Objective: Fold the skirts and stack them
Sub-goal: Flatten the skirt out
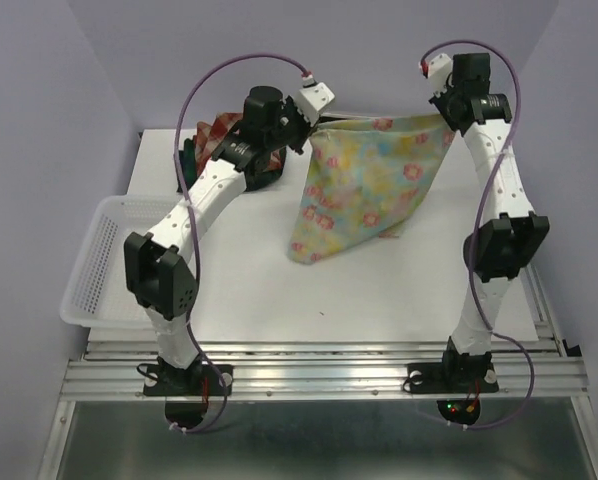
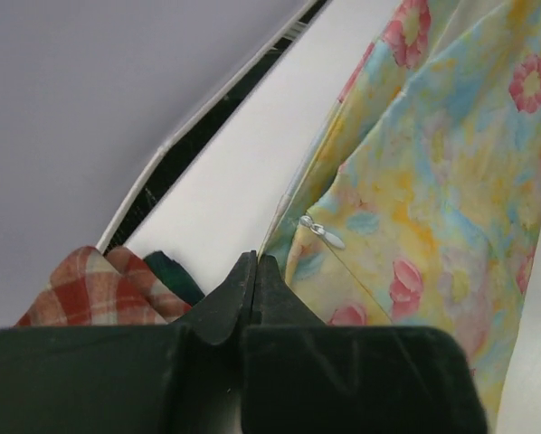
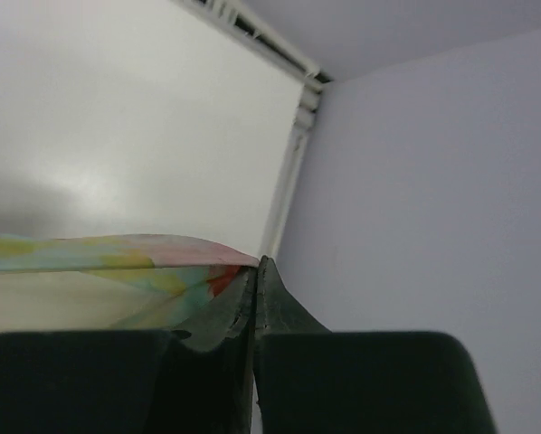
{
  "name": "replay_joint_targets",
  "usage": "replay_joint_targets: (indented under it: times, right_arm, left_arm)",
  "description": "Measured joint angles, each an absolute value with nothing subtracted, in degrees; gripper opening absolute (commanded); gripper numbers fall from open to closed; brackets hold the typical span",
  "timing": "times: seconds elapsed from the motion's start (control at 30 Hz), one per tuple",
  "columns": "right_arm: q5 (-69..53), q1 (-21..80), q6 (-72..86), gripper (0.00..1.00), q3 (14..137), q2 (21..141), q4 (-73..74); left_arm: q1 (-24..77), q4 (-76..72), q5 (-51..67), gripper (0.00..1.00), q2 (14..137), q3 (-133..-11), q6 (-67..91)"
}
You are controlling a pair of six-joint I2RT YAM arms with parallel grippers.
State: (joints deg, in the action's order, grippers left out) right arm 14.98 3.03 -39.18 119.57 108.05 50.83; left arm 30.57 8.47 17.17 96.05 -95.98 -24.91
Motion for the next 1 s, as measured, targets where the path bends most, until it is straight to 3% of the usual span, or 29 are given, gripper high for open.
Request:
replay_joint_targets:
  times: [0.13, 0.27, 0.4, 0.6, 0.67, 0.9, 1.0]
  right_arm:
    - [20.7, 2.7, -40.0, 0.01, 143.0, 122.9, 44.9]
    - [24.8, 2.7, -42.7, 0.01, 143.2, 121.9, 33.8]
    - [25.0, 2.7, -42.9, 0.01, 137.1, 115.8, 26.9]
    - [20.7, 2.6, -42.5, 0.01, 113.6, 100.5, 20.3]
    - [17.9, 2.5, -42.5, 0.01, 99.2, 95.4, 17.4]
    - [10.0, 2.0, -45.3, 0.01, 62.2, 97.7, 18.9]
    - [8.2, 2.2, -47.4, 0.01, 53.3, 95.3, 21.1]
  left_arm:
    - [28.3, 7.2, 17.6, 0.00, 109.9, -114.3, -23.3]
    - [27.8, 3.5, 17.6, 0.00, 113.5, -121.6, -22.5]
    - [27.7, -3.2, 19.4, 0.00, 111.8, -120.6, -23.6]
    - [27.2, -10.1, 25.4, 0.00, 102.2, -99.5, -29.2]
    - [27.4, -10.9, 26.4, 0.00, 99.8, -90.5, -32.4]
    - [30.1, -7.4, 27.7, 0.00, 99.7, -63.5, -42.3]
    - [32.3, -5.3, 29.1, 0.00, 99.4, -57.8, -45.6]
